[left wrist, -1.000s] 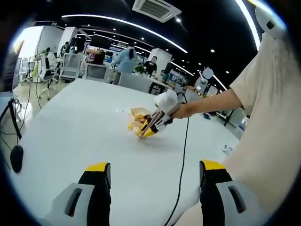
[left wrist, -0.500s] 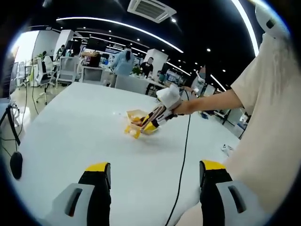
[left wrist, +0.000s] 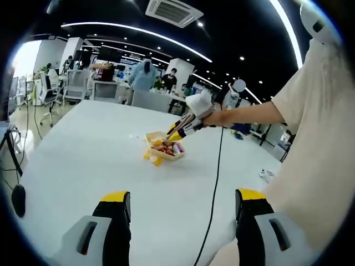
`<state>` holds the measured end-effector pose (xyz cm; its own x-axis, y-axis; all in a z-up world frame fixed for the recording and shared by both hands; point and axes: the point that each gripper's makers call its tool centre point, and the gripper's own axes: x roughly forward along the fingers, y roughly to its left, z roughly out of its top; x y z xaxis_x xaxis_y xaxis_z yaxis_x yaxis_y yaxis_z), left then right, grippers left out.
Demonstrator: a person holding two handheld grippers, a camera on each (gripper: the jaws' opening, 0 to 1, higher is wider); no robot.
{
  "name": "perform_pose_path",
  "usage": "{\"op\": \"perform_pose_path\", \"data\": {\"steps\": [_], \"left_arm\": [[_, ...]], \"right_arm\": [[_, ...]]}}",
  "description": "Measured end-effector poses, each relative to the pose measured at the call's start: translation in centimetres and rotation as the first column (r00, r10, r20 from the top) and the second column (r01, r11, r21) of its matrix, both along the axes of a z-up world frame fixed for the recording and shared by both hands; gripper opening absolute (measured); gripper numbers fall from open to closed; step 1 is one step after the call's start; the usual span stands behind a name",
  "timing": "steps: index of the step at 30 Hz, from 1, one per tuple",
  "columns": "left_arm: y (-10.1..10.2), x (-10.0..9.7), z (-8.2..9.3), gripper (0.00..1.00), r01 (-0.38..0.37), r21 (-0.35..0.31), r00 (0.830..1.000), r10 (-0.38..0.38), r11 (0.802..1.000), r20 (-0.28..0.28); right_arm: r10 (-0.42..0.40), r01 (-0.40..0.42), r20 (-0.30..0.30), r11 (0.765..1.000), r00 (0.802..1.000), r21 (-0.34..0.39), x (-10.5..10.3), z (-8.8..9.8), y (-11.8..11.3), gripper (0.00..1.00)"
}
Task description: Place the target food into the container with the food tongs after gripping and lifting it, then release it inside without dropping or visibly crushing the food.
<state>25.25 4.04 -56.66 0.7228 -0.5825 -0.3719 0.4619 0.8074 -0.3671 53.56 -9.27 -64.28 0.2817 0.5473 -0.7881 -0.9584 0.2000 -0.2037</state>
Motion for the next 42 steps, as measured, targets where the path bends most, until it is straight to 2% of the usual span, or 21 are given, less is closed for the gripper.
{"op": "perform_pose_path", "data": {"steps": [5,20,32,42], "left_arm": [[0.0,0.0,0.1,0.77,0.0,0.0,1.0,0.0,1.0,0.003],[-0.1,0.2,0.0,0.77,0.004,0.003,1.0,-0.004,1.0,-0.003],[-0.2,0.3,-0.3,0.77,0.008,0.0,1.0,-0.008,1.0,-0.011],[-0.3,0.3,-0.4,0.77,0.007,-0.003,1.0,-0.007,1.0,-0.016]], "right_arm": [[-0.028,0.027,0.024,1.0,0.999,0.006,1.4,0.9,-0.9,0.19],[-0.121,0.121,0.065,0.993,0.991,0.002,5.2,2.0,-4.3,0.19],[-0.143,0.144,0.103,0.99,0.984,0.004,7.2,2.8,-4.8,0.19],[-0.144,0.144,0.109,0.99,0.984,0.003,7.5,2.8,-4.9,0.19]]}}
